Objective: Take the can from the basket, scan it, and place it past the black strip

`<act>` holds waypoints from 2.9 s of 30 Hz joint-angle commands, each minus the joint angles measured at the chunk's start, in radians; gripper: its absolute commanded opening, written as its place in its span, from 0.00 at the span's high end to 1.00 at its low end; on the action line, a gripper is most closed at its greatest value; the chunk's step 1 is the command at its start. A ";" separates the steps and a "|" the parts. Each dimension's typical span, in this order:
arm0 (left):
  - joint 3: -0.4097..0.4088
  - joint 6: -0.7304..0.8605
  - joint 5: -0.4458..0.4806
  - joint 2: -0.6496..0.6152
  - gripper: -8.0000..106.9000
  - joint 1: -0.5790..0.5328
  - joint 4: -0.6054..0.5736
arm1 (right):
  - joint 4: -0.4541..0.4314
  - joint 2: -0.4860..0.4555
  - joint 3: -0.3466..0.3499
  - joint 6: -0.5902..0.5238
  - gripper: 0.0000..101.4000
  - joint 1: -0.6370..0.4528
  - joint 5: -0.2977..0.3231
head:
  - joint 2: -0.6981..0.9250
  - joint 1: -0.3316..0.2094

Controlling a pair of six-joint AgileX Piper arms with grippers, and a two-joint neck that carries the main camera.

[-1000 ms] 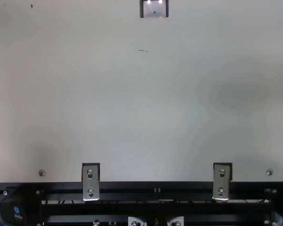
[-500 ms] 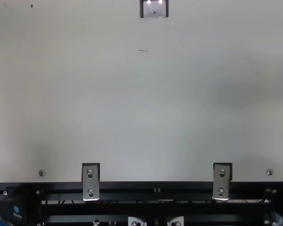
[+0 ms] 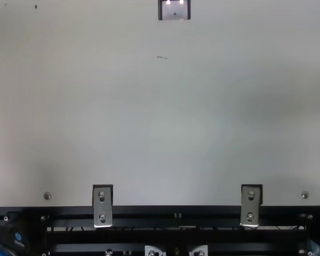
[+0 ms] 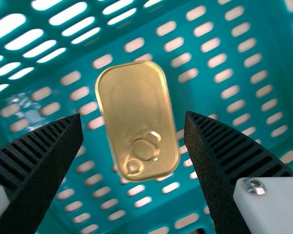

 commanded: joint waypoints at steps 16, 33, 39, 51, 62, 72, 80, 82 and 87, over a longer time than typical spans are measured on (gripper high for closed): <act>-0.086 -0.006 0.005 0.105 0.15 -0.005 -0.052 | 0.000 0.000 0.000 0.000 0.00 0.000 0.001 | 0.011 -0.031; -0.202 0.093 0.027 0.194 0.84 0.007 -0.187 | 0.000 0.000 0.000 0.000 0.00 0.000 0.001 | 0.011 -0.031; -0.132 0.170 -0.010 0.080 0.84 0.007 -0.225 | 0.000 0.000 0.000 0.000 0.00 0.000 0.001 | 0.011 -0.031; 0.061 0.429 -0.023 -0.376 0.84 0.003 -0.392 | 0.000 0.000 0.000 0.000 0.00 0.000 0.001 | 0.011 -0.031; 0.070 0.582 0.092 -0.738 0.84 0.011 -0.483 | 0.000 0.000 0.000 0.000 0.00 0.000 0.001 | 0.011 -0.031; 0.048 0.702 0.351 -0.952 0.84 -0.043 -0.577 | 0.000 0.000 0.000 0.000 0.00 0.000 0.001 | 0.011 -0.031; 0.024 0.747 0.604 -1.078 0.84 -0.079 -0.630 | 0.000 0.000 0.000 0.000 0.00 0.000 0.001 | 0.011 -0.031; 0.018 0.753 0.666 -1.102 0.84 -0.089 -0.638 | 0.000 0.000 0.000 0.000 0.00 0.000 0.001 | 0.011 -0.031; 0.014 0.769 0.686 -1.134 0.84 -0.111 -0.630 | 0.000 0.000 0.000 0.000 0.00 0.000 0.001 | 0.011 -0.031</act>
